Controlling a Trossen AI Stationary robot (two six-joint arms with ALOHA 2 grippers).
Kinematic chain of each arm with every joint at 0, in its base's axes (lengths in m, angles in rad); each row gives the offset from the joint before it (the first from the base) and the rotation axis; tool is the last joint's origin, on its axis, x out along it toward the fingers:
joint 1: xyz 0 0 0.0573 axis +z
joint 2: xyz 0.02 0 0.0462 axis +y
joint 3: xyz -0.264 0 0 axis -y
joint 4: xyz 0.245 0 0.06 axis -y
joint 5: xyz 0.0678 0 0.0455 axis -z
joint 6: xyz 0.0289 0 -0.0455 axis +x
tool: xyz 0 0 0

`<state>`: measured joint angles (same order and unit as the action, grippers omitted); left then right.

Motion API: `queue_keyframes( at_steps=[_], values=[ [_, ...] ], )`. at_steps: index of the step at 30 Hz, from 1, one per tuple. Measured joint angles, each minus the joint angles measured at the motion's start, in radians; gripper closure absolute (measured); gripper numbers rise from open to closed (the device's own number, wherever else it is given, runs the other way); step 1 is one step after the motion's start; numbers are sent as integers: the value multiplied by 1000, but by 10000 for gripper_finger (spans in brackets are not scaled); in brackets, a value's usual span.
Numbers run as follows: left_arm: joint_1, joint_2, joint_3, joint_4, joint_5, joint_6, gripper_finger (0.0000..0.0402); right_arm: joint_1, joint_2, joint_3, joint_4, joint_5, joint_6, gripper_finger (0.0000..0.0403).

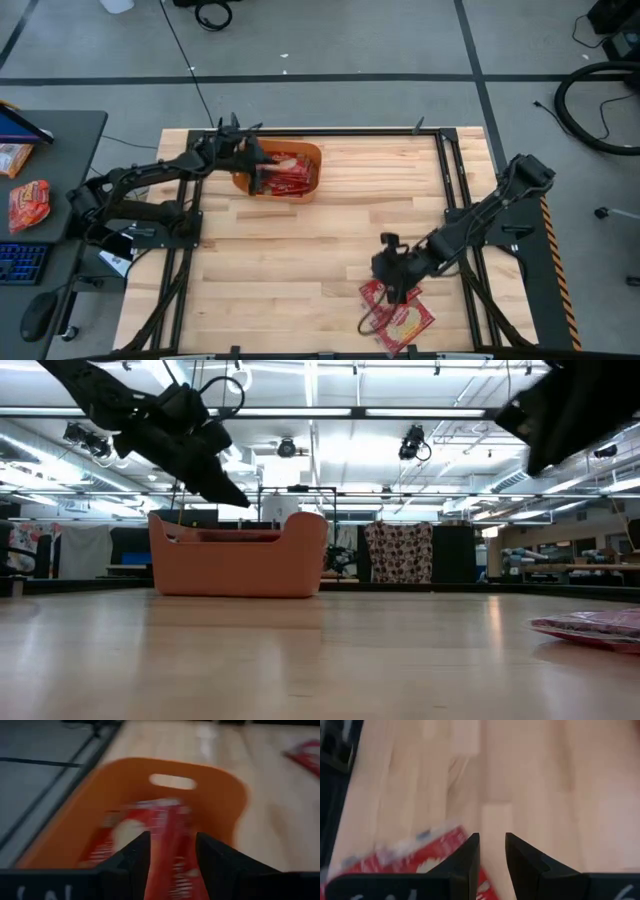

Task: Sort popcorn bags into baskets
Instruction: Put the popcorn bag into the orange bin

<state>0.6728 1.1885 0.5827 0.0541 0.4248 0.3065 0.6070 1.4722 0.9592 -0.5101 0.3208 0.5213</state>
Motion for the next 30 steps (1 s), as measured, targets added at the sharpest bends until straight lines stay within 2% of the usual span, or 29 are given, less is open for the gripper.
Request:
queue_keyframes(
  at_steps=[7, 15, 21, 24, 30],
  values=[
    [-148, 0, 0, 14, -28, -74, 240, 117, 145, 0, 30, -30, 8, 306],
    [-288, 0, 0, 149, -54, -189, 240, 255, 222, 0, 66, 80, 103, 306],
    [-353, 0, 0, 243, -121, -184, 240, 346, 305, 27, 55, 106, 160, 315],
    [-364, 0, 0, 246, -141, -149, 240, 373, 359, 86, -15, 128, 190, 320],
    [-363, 0, 0, 246, -160, -139, 240, 396, 469, 229, -277, 168, 220, 323]
  ],
)
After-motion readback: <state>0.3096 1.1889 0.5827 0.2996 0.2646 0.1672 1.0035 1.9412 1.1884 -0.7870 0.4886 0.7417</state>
